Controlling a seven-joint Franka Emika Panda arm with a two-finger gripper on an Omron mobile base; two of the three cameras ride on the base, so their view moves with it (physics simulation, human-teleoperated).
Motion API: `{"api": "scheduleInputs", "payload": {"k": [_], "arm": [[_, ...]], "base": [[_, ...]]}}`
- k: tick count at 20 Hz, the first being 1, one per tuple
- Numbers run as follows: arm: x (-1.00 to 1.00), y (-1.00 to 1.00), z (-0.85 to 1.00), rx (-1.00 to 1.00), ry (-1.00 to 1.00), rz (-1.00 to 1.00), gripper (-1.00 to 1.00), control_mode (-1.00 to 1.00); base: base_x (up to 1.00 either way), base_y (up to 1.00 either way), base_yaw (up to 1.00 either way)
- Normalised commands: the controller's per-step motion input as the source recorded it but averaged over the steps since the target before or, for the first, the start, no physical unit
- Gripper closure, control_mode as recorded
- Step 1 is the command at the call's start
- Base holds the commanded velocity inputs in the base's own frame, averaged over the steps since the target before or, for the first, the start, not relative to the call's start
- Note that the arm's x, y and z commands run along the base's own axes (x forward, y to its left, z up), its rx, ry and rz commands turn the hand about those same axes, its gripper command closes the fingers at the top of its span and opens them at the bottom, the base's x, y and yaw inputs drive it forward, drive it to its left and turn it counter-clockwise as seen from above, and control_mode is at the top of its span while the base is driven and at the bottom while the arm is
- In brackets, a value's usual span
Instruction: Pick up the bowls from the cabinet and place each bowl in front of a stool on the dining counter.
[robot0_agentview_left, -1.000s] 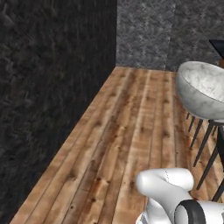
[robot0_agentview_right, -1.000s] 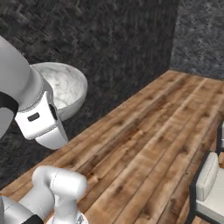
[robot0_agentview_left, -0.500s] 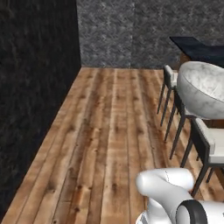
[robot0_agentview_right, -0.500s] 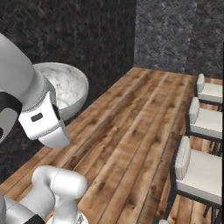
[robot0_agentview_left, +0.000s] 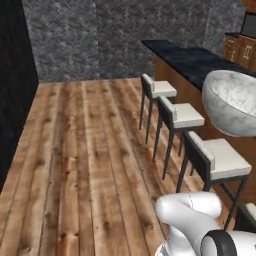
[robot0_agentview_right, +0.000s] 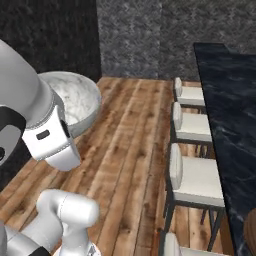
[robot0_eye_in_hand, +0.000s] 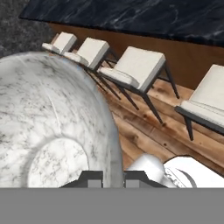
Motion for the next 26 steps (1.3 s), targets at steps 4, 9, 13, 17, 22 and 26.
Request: {"api": "scheduleInputs", "payload": {"k": [4,9,13,17,22,26], "arm": [[0.00,0.00,0.00,0.00,0.00,0.00,1.00,1.00],[0.00,0.00,0.00,0.00,0.00,0.00,1.00,1.00],[0.00,0.00,0.00,0.00,0.00,0.00,1.00,1.00],[0.00,0.00,0.00,0.00,0.00,0.00,1.00,1.00],[0.00,0.00,0.00,0.00,0.00,0.00,1.00,1.00],[0.00,0.00,0.00,0.00,0.00,0.00,1.00,1.00]], "base": [[0.30,0.10,-0.47],[0.21,0.19,-0.49],[0.25,0.42,-0.51],[0.42,0.63,-0.53],[0.28,0.77,-0.53],[0.04,0.85,-0.52]]}}
